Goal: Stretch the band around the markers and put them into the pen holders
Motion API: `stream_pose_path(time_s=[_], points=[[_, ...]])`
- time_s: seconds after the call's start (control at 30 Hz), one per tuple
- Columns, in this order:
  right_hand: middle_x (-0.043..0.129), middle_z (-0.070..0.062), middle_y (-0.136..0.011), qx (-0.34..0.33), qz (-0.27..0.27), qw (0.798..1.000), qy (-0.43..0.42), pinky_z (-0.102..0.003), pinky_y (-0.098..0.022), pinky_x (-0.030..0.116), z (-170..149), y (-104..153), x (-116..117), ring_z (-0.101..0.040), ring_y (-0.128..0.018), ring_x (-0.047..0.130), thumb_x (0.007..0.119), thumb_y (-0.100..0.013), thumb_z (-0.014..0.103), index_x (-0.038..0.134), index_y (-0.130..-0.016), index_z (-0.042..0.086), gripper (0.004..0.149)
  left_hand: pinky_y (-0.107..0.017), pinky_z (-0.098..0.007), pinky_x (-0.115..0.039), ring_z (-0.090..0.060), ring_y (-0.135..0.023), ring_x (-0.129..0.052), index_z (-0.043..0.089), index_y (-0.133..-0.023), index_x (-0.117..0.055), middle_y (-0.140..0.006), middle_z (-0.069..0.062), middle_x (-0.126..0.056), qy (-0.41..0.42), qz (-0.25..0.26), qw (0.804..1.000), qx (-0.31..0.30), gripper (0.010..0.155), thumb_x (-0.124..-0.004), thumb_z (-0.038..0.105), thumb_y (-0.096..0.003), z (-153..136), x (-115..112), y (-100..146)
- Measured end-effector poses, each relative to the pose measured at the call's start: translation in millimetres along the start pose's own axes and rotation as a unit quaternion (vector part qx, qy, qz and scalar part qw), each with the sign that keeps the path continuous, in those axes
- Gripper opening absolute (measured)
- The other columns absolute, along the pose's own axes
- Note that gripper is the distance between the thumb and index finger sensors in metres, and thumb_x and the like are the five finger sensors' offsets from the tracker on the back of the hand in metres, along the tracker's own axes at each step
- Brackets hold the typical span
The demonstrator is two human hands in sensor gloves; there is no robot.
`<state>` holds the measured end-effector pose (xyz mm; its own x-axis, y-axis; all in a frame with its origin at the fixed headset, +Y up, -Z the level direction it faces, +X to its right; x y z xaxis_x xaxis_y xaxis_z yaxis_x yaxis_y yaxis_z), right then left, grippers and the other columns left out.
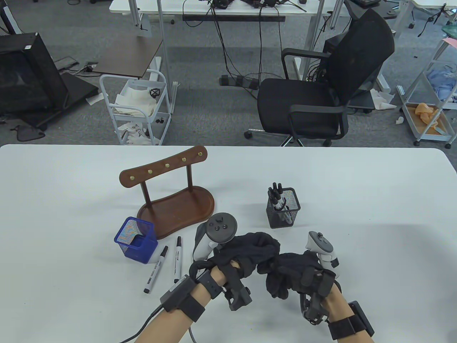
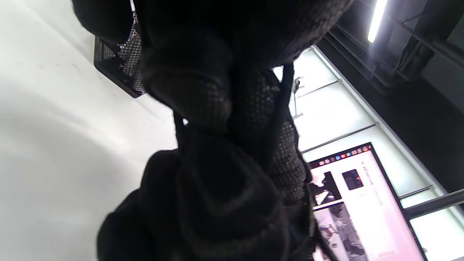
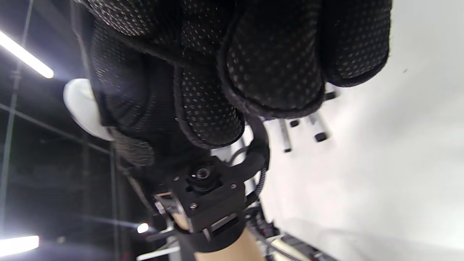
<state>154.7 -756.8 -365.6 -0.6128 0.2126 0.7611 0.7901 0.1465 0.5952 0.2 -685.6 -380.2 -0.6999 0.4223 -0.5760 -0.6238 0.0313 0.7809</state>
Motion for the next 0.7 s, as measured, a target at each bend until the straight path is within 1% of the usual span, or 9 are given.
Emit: stream_pose_path(time_s=[0.1, 0.17, 0.23, 0.3, 0.33, 0.43, 0.5, 0.63, 0.7], points=[[0.112, 0.004, -0.043, 0.017, -0.032, 0.999, 0.038, -0.049, -0.041, 0.088, 0.4, 1.8, -4.8, -0.019, -0.021, 0.105, 0.086, -0.051, 0.038, 0.089, -0.078, 0.015, 0.036, -0.072, -0.068, -0.060, -0.045, -0.099, -0.077, 0.017, -0.089, -0.083, -0.098, -0.012, -0.091, 0.002, 0.000, 1.000, 0.011, 0.034, -0.079, 0.031, -0.0584, -1.9, -2.4, -3.3], [0.112, 0.005, -0.042, 0.014, -0.043, 0.997, 0.058, -0.049, -0.042, 0.088, 4.0, 3.6, -5.2, -0.019, -0.021, 0.104, 0.091, -0.047, 0.039, 0.089, -0.078, 0.014, 0.040, -0.072, -0.068, -0.060, -0.045, -0.098, -0.077, 0.017, -0.088, -0.084, -0.098, -0.012, -0.091, 0.019, 0.003, 1.000, 0.018, 0.033, -0.080, 0.031, -0.0586, -7.1, -1.6, -5.1], [0.111, 0.005, -0.044, 0.013, -0.046, 0.995, 0.086, -0.050, -0.044, 0.087, 7.0, 4.9, -3.3, -0.018, -0.023, 0.104, 0.094, -0.044, 0.039, 0.087, -0.080, 0.012, 0.046, -0.071, -0.068, -0.060, -0.045, -0.098, -0.077, 0.017, -0.088, -0.084, -0.097, -0.012, -0.092, 0.027, 0.000, 0.999, 0.026, 0.033, -0.080, 0.031, -0.0591, -13.8, -0.4, -5.9], [0.110, 0.007, -0.047, 0.009, -0.036, 0.993, 0.113, -0.051, -0.048, 0.085, 9.2, 5.2, 0.2, -0.018, -0.028, 0.103, 0.096, -0.042, 0.039, 0.086, -0.083, 0.014, 0.049, -0.071, -0.069, -0.060, -0.046, -0.098, -0.077, 0.017, -0.088, -0.085, -0.097, -0.012, -0.092, 0.039, -0.003, 0.999, 0.037, 0.033, -0.080, 0.031, -0.0589, -22.6, 2.0, -6.5], [0.109, 0.008, -0.050, 0.001, -0.023, 0.994, 0.111, -0.051, -0.051, 0.083, 9.8, 5.5, 1.7, -0.018, -0.031, 0.103, 0.096, -0.042, 0.039, 0.085, -0.084, 0.017, 0.048, -0.071, -0.069, -0.060, -0.046, -0.098, -0.077, 0.017, -0.088, -0.085, -0.097, -0.012, -0.092, 0.047, -0.006, 0.998, 0.037, 0.033, -0.080, 0.032, -0.0589, -27.1, 3.8, -6.4], [0.107, 0.006, -0.056, -0.020, 0.007, 0.995, 0.098, -0.054, -0.056, 0.079, 13.0, 8.3, 2.9, -0.020, -0.040, 0.101, 0.096, -0.042, 0.037, 0.085, -0.085, 0.020, 0.048, -0.071, -0.071, -0.058, -0.048, -0.100, -0.074, 0.017, -0.089, -0.085, -0.099, -0.012, -0.092, 0.092, -0.048, 0.994, 0.034, 0.034, -0.082, 0.031, -0.0586, -38.4, 6.6, -4.2], [0.106, 0.004, -0.061, -0.031, 0.016, 0.995, 0.094, -0.056, -0.059, 0.076, 15.6, 10.4, 2.2, -0.022, -0.047, 0.101, 0.096, -0.042, 0.036, 0.085, -0.086, 0.021, 0.047, -0.071, -0.072, -0.057, -0.049, -0.100, -0.074, 0.016, -0.089, -0.086, -0.099, -0.013, -0.092, 0.100, -0.055, 0.993, 0.033, 0.034, -0.083, 0.030, -0.0579, -41.0, 8.5, -2.1], [0.101, -0.001, -0.074, -0.049, 0.020, 0.995, 0.084, -0.059, -0.065, 0.069, 19.4, 13.1, 1.8, -0.027, -0.062, 0.095, 0.097, -0.042, 0.036, 0.085, -0.088, 0.023, 0.049, -0.072, -0.072, -0.056, -0.049, -0.101, -0.073, 0.018, -0.090, -0.086, -0.100, -0.011, -0.091, 0.102, -0.073, 0.992, 0.020, 0.035, -0.083, 0.031, -0.0573, -38.7, 10.9, 1.0], [0.095, -0.002, -0.081, -0.048, 0.011, 0.995, 0.087, -0.060, -0.066, 0.067, 18.4, 12.9, 1.2, -0.029, -0.069, 0.091, 0.097, -0.042, 0.037, 0.078, -0.093, 0.028, 0.056, -0.072, -0.073, -0.056, -0.049, -0.101, -0.073, 0.018, -0.090, -0.085, -0.100, -0.011, -0.091, 0.094, -0.078, 0.992, 0.021, 0.036, -0.082, 0.031, -0.0571, -37.5, 10.5, 1.2]])
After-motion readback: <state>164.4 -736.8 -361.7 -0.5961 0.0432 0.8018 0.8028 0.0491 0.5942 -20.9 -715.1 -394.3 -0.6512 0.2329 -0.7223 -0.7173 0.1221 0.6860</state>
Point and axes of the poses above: the tracker on the back of each hand, its own z axis roughly to the thumb side, its own y axis roughly from the fingertips to the wrist, x = y × z, the point moved 3 cm from there along -y, roughly from the wrist to the fingertips
